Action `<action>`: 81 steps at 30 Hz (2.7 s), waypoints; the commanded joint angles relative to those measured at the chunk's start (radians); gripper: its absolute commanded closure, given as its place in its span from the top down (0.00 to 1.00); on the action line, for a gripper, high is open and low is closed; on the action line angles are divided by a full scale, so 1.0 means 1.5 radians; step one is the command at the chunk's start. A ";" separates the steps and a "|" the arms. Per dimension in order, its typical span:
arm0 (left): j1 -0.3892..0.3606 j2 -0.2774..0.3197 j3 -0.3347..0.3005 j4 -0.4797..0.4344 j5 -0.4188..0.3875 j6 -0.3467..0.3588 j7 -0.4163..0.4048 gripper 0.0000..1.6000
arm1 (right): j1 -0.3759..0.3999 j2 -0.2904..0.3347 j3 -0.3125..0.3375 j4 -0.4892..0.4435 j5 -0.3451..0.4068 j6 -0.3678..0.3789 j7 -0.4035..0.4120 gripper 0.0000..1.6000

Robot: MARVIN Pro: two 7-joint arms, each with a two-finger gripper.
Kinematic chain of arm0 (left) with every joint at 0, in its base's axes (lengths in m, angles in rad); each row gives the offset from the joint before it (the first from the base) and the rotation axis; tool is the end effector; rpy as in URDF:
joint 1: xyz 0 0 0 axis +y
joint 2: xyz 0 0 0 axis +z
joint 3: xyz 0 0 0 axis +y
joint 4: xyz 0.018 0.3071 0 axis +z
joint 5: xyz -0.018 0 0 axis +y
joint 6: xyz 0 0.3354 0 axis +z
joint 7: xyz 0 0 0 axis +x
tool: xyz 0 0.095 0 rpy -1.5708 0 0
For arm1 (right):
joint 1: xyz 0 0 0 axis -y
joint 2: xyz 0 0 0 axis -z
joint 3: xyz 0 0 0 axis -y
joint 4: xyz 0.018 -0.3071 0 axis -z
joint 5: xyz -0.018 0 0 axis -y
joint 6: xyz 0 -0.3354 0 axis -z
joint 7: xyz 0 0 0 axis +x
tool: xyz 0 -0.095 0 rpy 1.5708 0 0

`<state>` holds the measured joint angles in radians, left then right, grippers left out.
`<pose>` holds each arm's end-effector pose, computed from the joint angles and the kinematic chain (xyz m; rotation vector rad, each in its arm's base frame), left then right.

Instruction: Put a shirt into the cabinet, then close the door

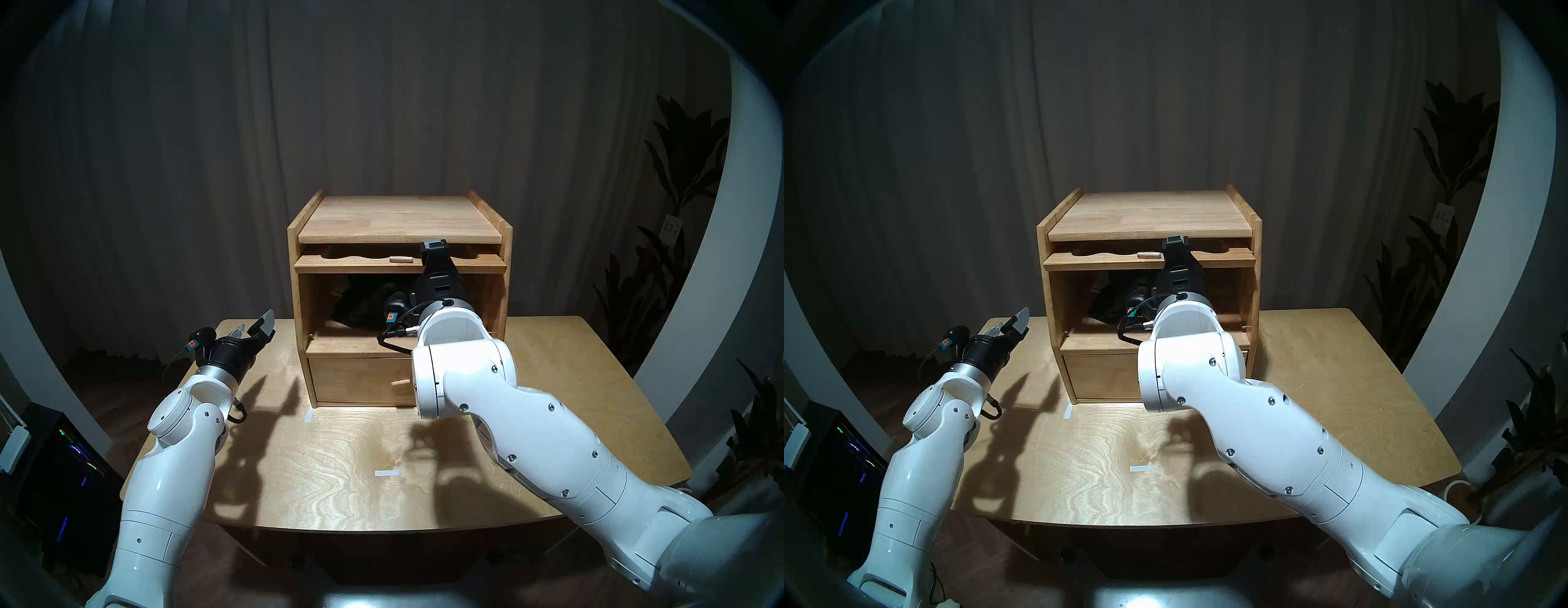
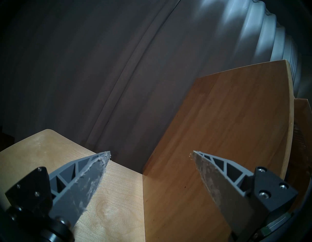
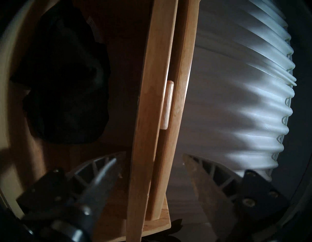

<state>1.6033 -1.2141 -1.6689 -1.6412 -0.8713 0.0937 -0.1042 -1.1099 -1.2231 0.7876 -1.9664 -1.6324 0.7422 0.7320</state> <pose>0.4379 0.1311 -0.2782 1.8870 0.4224 1.9229 0.4242 0.1564 -0.1259 1.0678 1.2424 1.1295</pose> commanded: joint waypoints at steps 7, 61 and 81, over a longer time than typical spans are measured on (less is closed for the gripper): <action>-0.004 0.009 -0.011 -0.014 0.010 -0.014 -0.007 1.00 | -0.024 -0.010 0.029 0.018 0.070 0.016 -0.095 0.00; 0.053 0.011 -0.018 -0.061 0.002 -0.012 -0.025 1.00 | -0.077 0.004 -0.038 -0.082 -0.012 0.098 -0.055 0.00; 0.088 0.015 -0.026 -0.090 0.000 -0.014 -0.032 1.00 | -0.102 0.025 -0.067 -0.130 -0.080 0.144 0.000 0.00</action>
<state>1.7361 -1.1956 -1.7000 -1.7400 -0.8719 0.0823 -0.1449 -1.2579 -1.1825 0.6993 -2.1205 -1.7193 0.9464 0.7309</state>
